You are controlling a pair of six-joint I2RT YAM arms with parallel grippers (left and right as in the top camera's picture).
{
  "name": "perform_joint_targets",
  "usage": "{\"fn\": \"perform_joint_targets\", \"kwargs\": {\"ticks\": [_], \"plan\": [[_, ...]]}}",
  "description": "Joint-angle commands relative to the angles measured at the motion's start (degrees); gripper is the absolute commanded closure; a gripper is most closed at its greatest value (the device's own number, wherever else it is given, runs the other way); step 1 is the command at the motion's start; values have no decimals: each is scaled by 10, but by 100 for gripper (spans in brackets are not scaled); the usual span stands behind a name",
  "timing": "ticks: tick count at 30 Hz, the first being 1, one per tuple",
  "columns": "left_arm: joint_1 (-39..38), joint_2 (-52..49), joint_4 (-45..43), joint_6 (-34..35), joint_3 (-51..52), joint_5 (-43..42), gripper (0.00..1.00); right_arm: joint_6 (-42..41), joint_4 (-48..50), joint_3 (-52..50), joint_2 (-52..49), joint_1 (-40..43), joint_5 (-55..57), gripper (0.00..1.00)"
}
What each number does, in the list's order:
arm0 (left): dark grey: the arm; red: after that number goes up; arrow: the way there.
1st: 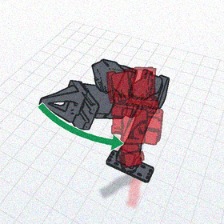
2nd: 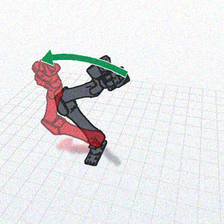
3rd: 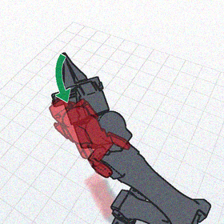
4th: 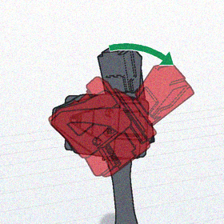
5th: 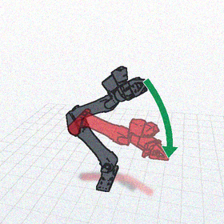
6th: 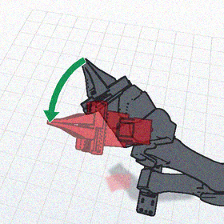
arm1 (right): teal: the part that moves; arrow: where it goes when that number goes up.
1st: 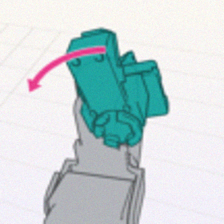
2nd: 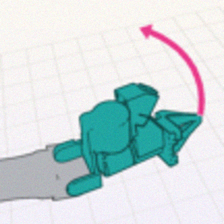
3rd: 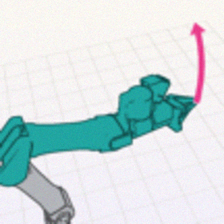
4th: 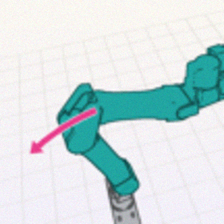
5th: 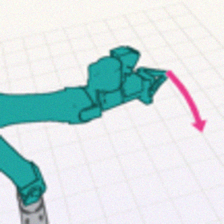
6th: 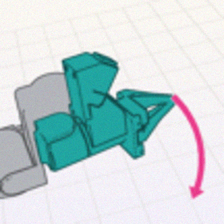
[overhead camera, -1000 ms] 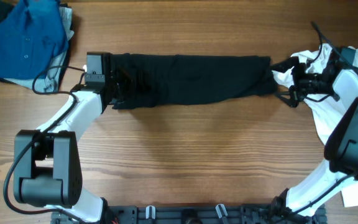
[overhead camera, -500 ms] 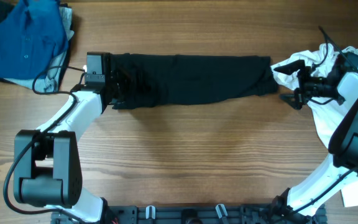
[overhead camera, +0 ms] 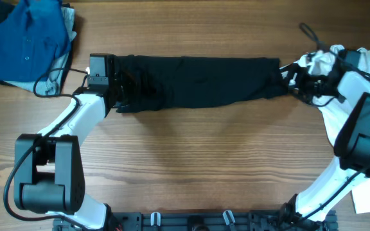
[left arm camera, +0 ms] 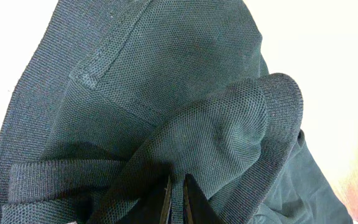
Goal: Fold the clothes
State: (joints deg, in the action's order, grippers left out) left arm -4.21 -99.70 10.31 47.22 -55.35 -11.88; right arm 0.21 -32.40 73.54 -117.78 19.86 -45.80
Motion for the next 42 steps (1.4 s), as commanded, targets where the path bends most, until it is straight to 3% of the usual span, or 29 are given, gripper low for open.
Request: {"fn": "perform_joint_targets", "kwargs": {"ticks": [1, 11, 13, 15, 17, 18, 20, 23, 38, 39, 40, 42], "plan": [[3, 6, 0, -5, -2, -7, 91, 67, 12, -2, -16, -37, 4, 0], [3, 6, 0, -5, -2, -17, 91, 30, 31, -2, -55, -66, -3, 2], [3, 6, 0, -5, -2, -23, 91, 28, 31, -2, -55, -64, -3, 16], [3, 6, 0, -5, -2, -28, 92, 21, 31, -2, -55, -59, -3, 46], [3, 6, 0, -5, -2, -32, 92, 11, 31, -2, -55, -55, -3, 66], [3, 6, 0, -5, -2, -35, 92, 10, 31, -2, -55, -53, -3, 82], [3, 6, 0, -5, -2, -37, 91, 8, 30, -2, -55, -50, -3, 96], [3, 6, 0, -5, -2, -38, 77, -7, 30, -1, -54, -50, 9, 96], [3, 6, 0, -5, -2, -64, 77, -17, -22, 4, -52, -43, 103, 96], [3, 6, 0, -5, -2, -64, 83, -17, -22, 4, -50, -39, 103, 96], [3, 6, 0, -5, -2, -64, 96, -19, -22, 4, -45, -36, 110, 96], [3, 6, 0, -5, -2, -63, 96, -18, -19, 4, -32, -33, 122, 96]]}}
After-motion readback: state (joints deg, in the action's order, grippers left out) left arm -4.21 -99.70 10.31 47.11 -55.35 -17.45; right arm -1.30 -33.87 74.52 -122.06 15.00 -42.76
